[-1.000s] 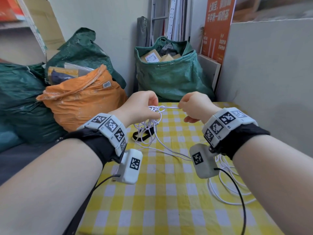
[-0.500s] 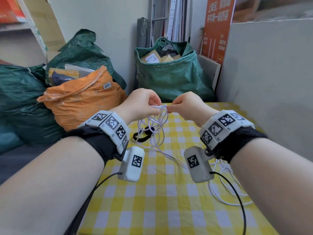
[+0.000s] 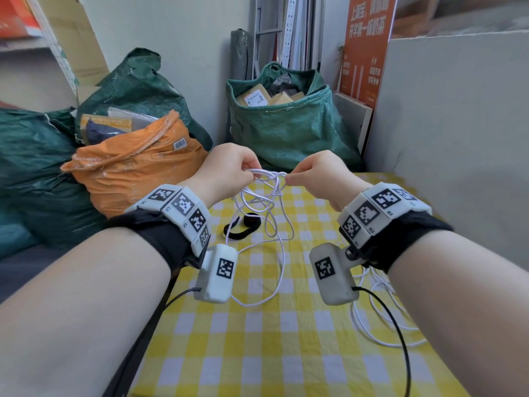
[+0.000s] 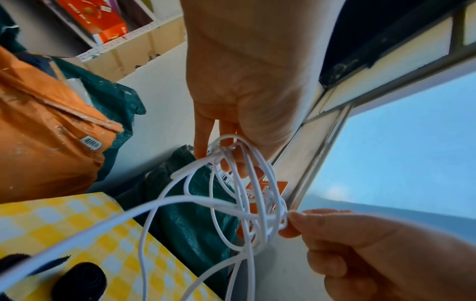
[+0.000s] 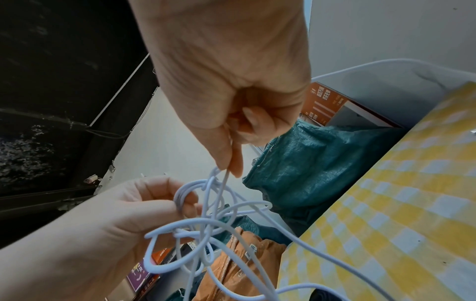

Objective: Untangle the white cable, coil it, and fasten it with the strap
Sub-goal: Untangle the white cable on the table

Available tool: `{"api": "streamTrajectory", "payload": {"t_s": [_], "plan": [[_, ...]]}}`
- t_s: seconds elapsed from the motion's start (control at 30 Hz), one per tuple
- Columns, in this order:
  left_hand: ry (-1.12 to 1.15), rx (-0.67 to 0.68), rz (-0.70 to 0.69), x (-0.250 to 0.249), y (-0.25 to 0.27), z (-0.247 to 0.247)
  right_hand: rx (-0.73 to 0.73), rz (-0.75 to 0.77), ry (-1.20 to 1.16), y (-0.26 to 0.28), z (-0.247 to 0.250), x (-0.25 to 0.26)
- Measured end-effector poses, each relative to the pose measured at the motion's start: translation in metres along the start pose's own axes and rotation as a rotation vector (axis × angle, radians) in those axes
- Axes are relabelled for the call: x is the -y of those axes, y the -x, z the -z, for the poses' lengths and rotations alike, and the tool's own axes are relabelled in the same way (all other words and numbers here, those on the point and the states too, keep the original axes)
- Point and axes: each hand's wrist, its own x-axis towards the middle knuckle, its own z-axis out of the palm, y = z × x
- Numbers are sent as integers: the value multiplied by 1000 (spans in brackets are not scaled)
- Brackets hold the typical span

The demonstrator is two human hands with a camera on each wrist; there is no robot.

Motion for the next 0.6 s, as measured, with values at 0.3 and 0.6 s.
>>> {"api": "streamTrajectory", "payload": {"t_s": [0.3,0.6], "plan": [[126,71,40,9,2,2,15,11,-15,2,-4,3],[-89,-30,-76,-11,4,-8,27,26,-22,2,-11,6]]}}
